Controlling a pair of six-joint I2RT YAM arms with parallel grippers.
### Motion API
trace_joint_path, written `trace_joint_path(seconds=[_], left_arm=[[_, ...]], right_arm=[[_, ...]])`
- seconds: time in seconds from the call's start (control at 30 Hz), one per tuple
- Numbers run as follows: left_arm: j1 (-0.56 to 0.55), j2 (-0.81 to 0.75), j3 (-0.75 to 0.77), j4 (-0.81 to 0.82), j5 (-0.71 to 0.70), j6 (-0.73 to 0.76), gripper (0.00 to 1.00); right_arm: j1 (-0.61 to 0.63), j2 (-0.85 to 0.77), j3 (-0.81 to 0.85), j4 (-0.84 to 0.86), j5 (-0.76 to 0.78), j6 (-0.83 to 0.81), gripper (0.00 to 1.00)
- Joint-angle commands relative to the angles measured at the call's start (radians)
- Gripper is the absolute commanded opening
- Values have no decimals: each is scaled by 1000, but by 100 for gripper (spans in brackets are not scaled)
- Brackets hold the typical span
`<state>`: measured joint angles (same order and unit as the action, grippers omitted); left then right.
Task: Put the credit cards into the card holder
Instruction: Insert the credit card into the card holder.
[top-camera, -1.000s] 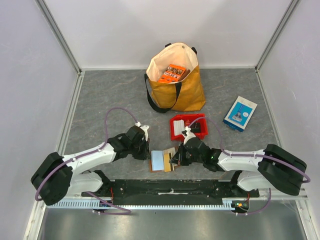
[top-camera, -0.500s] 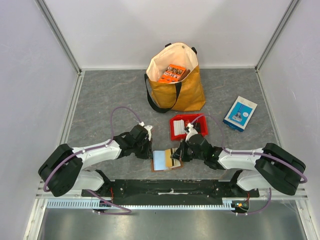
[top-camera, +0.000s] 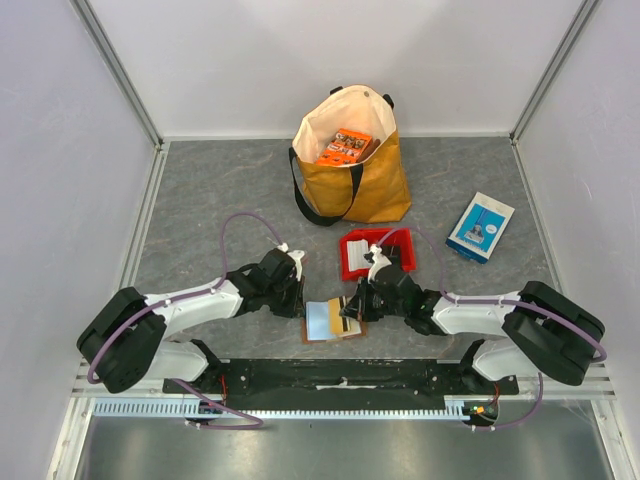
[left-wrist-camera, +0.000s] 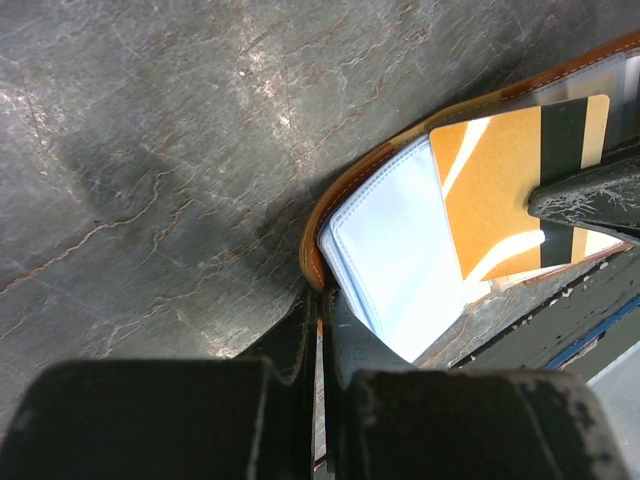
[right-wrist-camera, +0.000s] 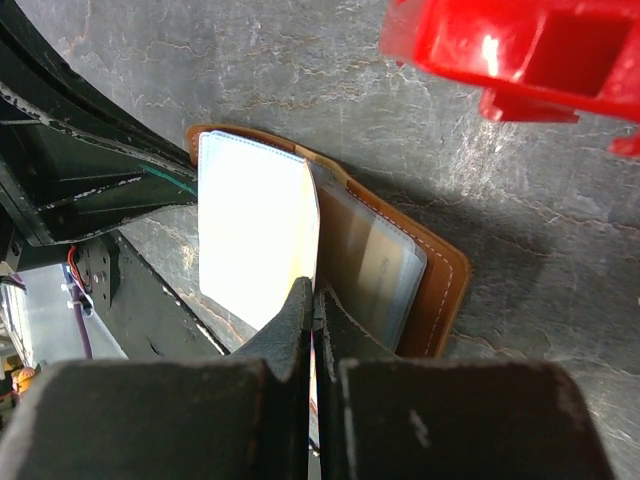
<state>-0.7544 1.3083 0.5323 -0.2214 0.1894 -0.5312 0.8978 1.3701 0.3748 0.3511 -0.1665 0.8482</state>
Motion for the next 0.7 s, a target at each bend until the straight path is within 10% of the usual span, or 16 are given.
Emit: trace_joint_path(seconds=[0.0, 0.67], left_arm=[[15, 6, 2, 24, -45, -18, 2], [17, -7, -32, 79, -2, -61, 2]], right_arm=[[13, 1, -25, -90, 25, 0, 0], [23, 47, -59, 34, 47, 90, 0]])
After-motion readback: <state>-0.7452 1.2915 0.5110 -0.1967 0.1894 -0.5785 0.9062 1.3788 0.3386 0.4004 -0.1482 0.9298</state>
